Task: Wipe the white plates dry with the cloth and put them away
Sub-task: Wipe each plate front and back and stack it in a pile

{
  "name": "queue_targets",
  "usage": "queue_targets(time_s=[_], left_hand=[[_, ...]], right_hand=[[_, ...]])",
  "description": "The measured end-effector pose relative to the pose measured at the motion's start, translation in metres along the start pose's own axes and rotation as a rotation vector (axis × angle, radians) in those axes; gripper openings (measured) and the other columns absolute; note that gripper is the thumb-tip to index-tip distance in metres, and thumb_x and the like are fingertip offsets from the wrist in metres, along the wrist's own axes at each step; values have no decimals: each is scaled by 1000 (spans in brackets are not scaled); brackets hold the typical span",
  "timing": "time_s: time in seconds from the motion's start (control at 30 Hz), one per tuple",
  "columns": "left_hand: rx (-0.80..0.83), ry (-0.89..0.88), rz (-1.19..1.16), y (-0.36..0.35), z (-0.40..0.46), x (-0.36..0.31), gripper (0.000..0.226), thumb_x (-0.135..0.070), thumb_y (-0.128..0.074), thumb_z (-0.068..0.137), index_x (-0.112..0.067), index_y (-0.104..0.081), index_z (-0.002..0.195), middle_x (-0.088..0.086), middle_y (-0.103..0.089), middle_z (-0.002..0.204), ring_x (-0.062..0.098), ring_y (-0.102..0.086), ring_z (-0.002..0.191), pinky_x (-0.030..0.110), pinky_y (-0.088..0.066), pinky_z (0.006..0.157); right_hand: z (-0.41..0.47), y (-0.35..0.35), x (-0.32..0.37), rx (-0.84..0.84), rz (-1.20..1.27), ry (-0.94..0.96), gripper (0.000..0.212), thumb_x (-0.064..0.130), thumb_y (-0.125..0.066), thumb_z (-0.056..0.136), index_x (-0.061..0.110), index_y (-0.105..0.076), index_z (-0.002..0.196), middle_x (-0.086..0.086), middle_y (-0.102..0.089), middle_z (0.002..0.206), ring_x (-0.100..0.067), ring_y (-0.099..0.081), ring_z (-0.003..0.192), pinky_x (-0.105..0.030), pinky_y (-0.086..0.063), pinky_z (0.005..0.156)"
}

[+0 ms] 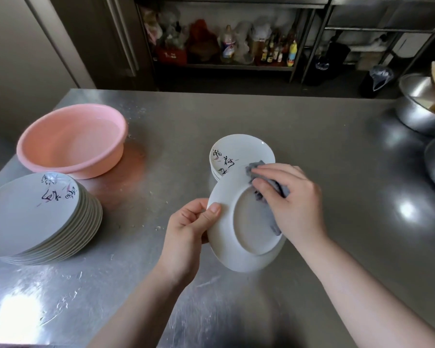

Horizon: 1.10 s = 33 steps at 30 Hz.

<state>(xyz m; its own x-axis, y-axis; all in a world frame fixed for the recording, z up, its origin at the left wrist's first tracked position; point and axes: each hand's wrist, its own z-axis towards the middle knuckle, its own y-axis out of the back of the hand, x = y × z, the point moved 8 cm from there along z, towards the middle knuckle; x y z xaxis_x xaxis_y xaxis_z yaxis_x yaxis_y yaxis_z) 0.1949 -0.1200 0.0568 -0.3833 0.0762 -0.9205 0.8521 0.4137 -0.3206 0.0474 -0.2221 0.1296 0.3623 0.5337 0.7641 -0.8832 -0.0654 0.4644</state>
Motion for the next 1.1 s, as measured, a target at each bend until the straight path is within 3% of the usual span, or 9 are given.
queue_targets(time_s=[0.07,0.2,0.37,0.5,0.7,0.83,0.97,1.1], left_hand=[[7,-17,26,-2,1,-3,13,-26,-65,81,-15,-73,81,6,-69,78,14,-61,67,22,-50,57],[39,-41,37,-3,-1,-5,16,-24,-64,82,-11,-74,85,7,-71,81,15,-63,70,21,-50,59],[53,-98,73,-3,-4,-10,13,-22,-64,82,-15,-75,83,4,-72,77,12,-64,67,20,-50,59],[64,-119,85,1,-4,-10,14,-23,-64,84,-15,-75,86,4,-71,79,13,-62,72,21,-50,62],[-74,-46,-68,22,-3,-7,10,-22,-69,80,-16,-76,76,0,-67,70,8,-57,61,16,-45,52],[-193,-20,-263,37,-1,-8,39,-17,-51,96,-21,-69,61,-10,-57,57,1,-50,49,14,-43,47],[-290,19,-527,43,4,-4,34,-18,-51,98,-16,-74,73,-7,-63,71,2,-60,61,17,-55,61],[-235,4,-530,25,8,-2,24,-21,-49,100,-11,-69,92,0,-74,85,8,-72,75,22,-57,63]], right_hand=[[-1,-1,5,-31,-1,-18,17,8,-74,80,17,-77,94,7,-70,100,-14,-61,101,-15,-43,89],[-4,-24,35,143,-37,227,13,13,-75,78,17,-78,90,7,-71,97,-11,-59,95,-18,-44,89],[8,-10,15,49,26,22,16,8,-75,79,17,-78,92,5,-71,98,-13,-60,97,-28,-47,90],[-8,-37,50,224,-9,305,14,13,-74,78,18,-78,91,6,-70,97,-17,-59,93,-24,-44,89],[17,-14,-5,131,135,-144,18,3,-71,82,16,-77,91,10,-69,94,-5,-62,98,-22,-46,91],[-2,7,-31,7,161,-273,19,1,-67,84,16,-75,91,3,-71,97,3,-63,91,-13,-45,82],[-46,3,-13,-150,97,-123,19,2,-73,80,13,-76,94,2,-68,99,-2,-62,95,-14,-44,88],[-65,-24,23,-124,15,149,21,6,-74,78,13,-76,98,4,-64,99,-10,-60,96,-18,-45,88]])
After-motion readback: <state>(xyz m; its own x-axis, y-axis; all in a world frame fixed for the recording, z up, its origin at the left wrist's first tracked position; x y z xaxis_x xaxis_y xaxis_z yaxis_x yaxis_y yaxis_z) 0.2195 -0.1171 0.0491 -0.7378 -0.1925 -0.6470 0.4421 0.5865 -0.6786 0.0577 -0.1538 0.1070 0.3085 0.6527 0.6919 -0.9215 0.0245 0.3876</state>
